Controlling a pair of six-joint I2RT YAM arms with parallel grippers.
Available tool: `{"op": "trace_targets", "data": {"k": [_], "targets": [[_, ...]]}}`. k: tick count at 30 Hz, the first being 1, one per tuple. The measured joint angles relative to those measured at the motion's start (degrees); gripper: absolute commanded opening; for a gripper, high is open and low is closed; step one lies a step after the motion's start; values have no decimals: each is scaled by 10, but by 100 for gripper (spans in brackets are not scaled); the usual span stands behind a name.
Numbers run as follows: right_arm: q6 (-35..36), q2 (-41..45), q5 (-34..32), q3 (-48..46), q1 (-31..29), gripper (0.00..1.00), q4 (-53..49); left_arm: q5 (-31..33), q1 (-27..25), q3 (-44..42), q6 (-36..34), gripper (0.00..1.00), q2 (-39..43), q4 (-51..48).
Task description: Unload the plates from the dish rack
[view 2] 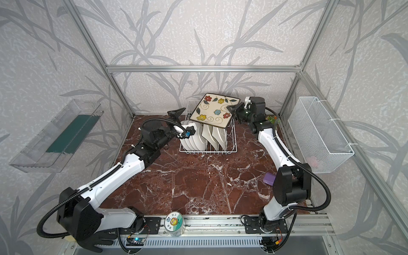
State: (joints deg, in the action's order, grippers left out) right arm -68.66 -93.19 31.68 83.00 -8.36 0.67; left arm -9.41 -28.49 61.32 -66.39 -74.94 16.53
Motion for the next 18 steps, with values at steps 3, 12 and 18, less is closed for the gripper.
{"op": "trace_targets", "data": {"k": [3, 12, 18], "targets": [[11, 6, 7, 1, 12, 0, 0, 2, 5, 0, 12, 99, 8, -3], [53, 27, 47, 8, 28, 0, -1, -52, 65, 42, 226, 99, 16, -55], [91, 30, 87, 12, 31, 0, -10, -156, 142, 183, 465, 99, -6, -123]]}}
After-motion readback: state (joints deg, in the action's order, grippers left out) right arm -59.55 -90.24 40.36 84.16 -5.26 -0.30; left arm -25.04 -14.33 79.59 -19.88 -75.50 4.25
